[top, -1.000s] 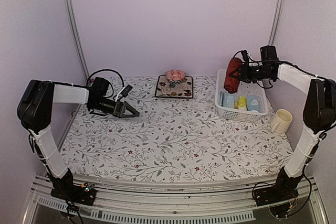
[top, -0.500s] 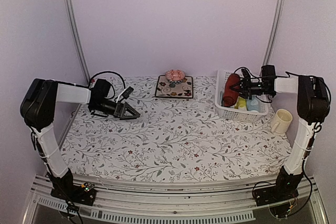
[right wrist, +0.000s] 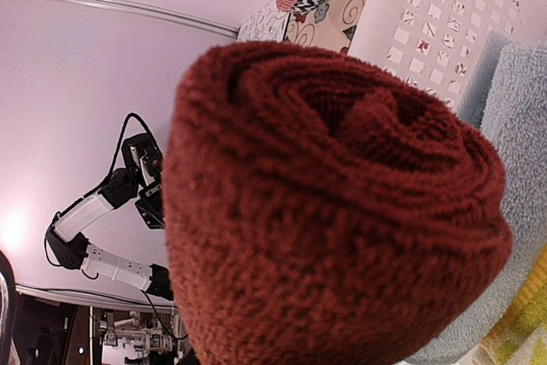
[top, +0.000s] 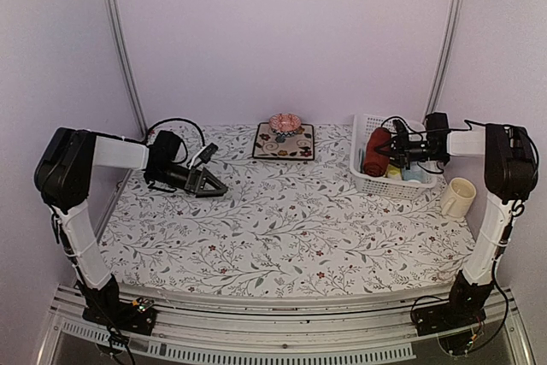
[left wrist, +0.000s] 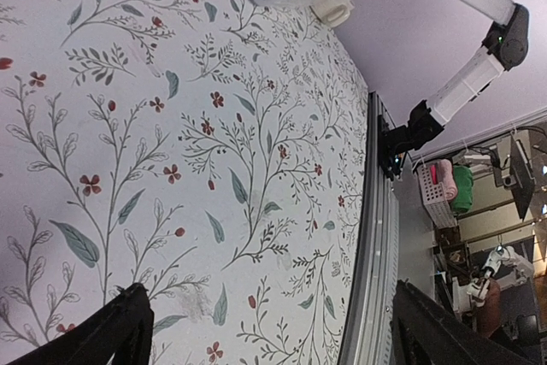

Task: Roll the towels
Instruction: Place the towel in the storage box.

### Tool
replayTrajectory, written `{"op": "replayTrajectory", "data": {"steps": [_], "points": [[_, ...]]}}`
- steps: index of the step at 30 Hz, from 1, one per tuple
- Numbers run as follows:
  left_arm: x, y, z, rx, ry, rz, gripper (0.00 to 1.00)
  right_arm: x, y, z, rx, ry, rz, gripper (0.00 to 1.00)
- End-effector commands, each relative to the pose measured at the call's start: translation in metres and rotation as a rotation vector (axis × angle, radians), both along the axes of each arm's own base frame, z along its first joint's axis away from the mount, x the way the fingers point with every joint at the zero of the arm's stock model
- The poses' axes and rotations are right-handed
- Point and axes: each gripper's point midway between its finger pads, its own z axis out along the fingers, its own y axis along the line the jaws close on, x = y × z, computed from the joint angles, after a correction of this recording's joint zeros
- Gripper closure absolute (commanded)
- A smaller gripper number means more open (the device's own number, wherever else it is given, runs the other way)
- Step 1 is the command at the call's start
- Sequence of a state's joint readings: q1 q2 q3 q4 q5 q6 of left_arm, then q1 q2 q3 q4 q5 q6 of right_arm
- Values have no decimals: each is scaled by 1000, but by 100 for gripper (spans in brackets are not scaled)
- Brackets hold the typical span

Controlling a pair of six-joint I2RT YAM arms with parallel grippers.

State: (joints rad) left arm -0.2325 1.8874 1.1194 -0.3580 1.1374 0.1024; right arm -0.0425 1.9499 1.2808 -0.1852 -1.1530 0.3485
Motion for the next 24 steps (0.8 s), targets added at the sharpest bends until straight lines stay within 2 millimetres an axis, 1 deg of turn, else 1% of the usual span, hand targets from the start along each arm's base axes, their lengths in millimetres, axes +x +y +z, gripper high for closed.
{"op": "replayTrajectory", "data": {"steps": [1, 4, 12, 15, 18, 22, 24], "points": [[2, 1, 3, -19, -1, -8, 3, 1, -5, -8, -38, 28, -7, 71], [3, 1, 2, -21, 2, -9, 3, 6, -6, -13, -40, 39, -6, 71], [2, 1, 0, -21, 10, -13, 3, 17, -9, -13, -67, 60, -10, 70], [1, 1, 0, -26, 15, -15, 3, 21, -11, -15, -81, 71, -12, 69], [0, 1, -2, -23, 23, -16, 3, 21, -13, -22, -101, 96, -10, 69], [0, 1, -3, -23, 30, -18, 3, 16, -16, -34, -125, 130, -11, 68], [0, 1, -4, -23, 35, -18, 3, 14, -17, -33, -127, 129, -10, 68]]}}
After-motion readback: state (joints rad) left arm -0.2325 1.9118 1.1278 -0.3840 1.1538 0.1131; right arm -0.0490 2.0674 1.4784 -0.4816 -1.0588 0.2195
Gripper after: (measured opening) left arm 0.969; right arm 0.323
